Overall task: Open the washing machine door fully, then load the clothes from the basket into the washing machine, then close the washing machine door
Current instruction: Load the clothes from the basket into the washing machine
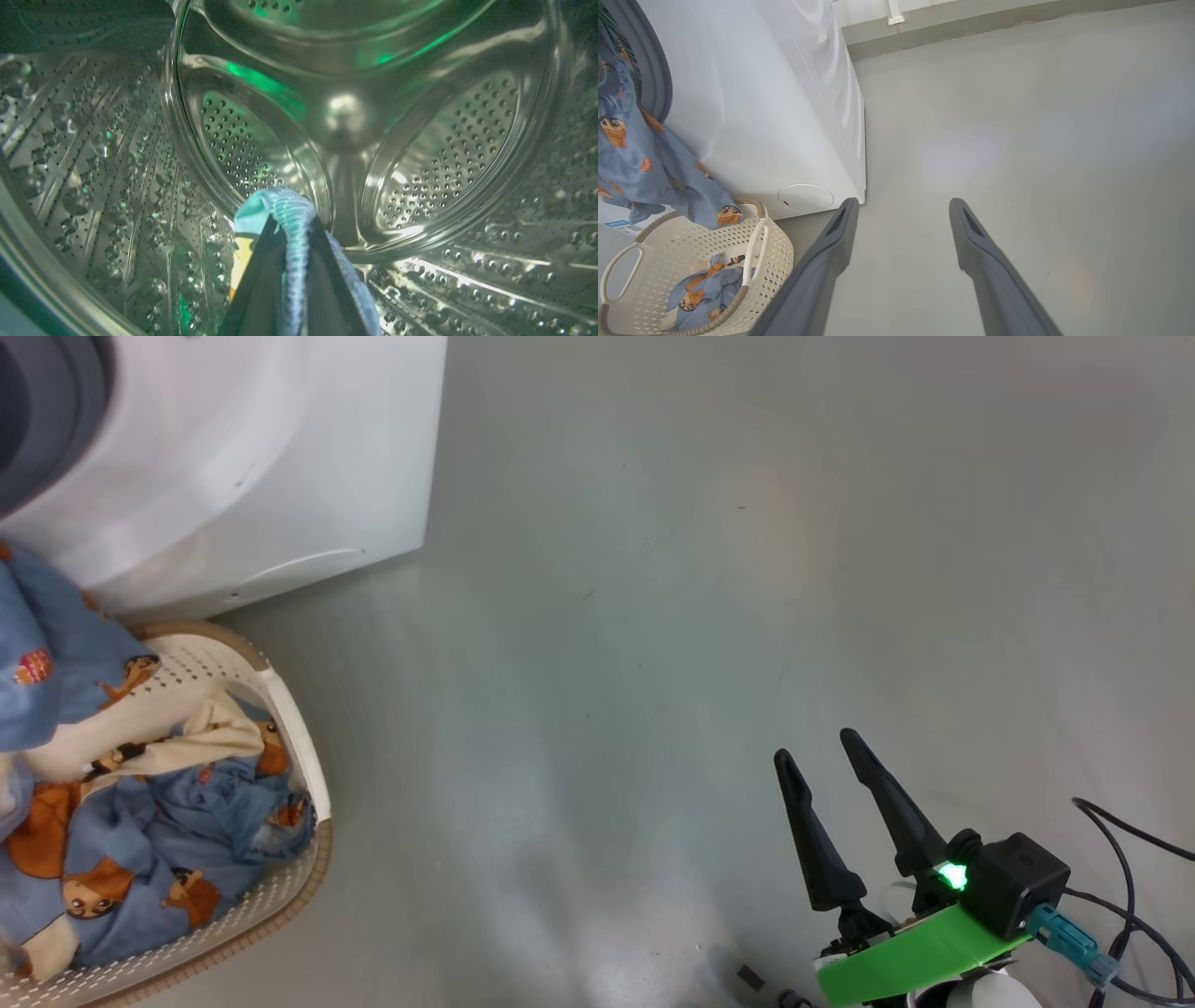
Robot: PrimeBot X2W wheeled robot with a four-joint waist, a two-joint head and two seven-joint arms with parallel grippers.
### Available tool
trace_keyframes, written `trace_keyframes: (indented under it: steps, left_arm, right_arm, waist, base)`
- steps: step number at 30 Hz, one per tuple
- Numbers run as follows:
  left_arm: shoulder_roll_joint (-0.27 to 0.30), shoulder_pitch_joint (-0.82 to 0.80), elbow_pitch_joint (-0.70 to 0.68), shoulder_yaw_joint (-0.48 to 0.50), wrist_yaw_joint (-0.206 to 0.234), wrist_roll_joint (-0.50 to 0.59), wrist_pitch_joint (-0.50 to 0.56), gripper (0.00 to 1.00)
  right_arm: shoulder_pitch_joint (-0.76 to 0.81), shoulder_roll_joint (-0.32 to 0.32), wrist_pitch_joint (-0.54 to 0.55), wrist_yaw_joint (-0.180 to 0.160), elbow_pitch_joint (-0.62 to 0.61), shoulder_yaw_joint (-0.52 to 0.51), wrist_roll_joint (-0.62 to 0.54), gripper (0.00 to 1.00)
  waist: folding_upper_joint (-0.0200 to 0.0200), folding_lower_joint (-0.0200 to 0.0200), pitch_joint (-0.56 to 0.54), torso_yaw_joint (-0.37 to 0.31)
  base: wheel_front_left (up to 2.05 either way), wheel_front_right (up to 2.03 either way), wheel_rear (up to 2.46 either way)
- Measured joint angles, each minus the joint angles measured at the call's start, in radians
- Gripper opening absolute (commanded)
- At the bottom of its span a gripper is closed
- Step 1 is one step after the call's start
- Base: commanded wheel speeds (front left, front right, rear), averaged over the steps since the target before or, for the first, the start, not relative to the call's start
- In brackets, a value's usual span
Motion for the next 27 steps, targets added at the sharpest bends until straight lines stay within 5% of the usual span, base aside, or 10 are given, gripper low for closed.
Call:
trace_keyframes:
  steps: [5, 7, 8, 10, 11, 12, 27]
  left_arm:
    - [0.001, -0.003, 0.107, -0.023, -0.008, 0.02, 0.0, 0.02]
    - [0.0, -0.006, 0.141, -0.038, -0.011, 0.029, 0.0, 0.28]
    - [0.0, -0.008, 0.155, -0.043, -0.012, 0.031, 0.0, 0.28]
    - [-0.001, -0.011, 0.173, -0.05, -0.015, 0.033, 0.0, 0.48]
    - [-0.001, -0.012, 0.177, -0.053, -0.015, 0.034, 0.0, 0.79]
    - [-0.002, -0.012, 0.183, -0.06, -0.015, 0.034, 0.0, 0.98]
    - [-0.075, 0.014, 0.239, -0.112, 0.006, 0.051, 0.0, 1.0]
  right_arm:
    - [0.002, 0.0, 0.0, 0.0, 0.001, 0.003, -0.003, 1.0]
    - [0.002, 0.0, 0.0, 0.0, 0.002, 0.004, -0.003, 1.0]
    - [0.002, 0.0, 0.0, 0.0, 0.002, 0.004, -0.003, 1.0]
    - [0.002, 0.0, 0.0, 0.0, 0.005, 0.006, -0.002, 1.0]
    - [0.002, 0.0, 0.0, 0.0, 0.005, 0.007, -0.002, 1.0]
    - [0.002, 0.0, 0.0, 0.0, 0.006, 0.007, -0.002, 1.0]
    - [0.001, 0.0, 0.0, 0.0, 0.032, 0.02, 0.005, 1.0]
  waist:
    - [0.0, 0.0, 0.004, -0.007]
    - [0.0, 0.0, 0.005, -0.005]
    - [0.0, 0.0001, 0.005, -0.004]
    - [0.0, 0.0, 0.004, 0.001]
    - [0.0, 0.0, 0.003, 0.003]
    - [0.0, 0.0, 0.002, 0.007]
    - [0.0, -0.0001, -0.062, 0.074]
  base:
    - [0.0, 0.0, 0.0]
    - [0.0, 0.0, 0.0]
    - [0.0, 0.0, 0.0]
    - [0.0, 0.0, 0.0]
    - [0.0, 0.0, 0.0]
    - [0.0, 0.0, 0.0]
    - [0.0, 0.0, 0.0]
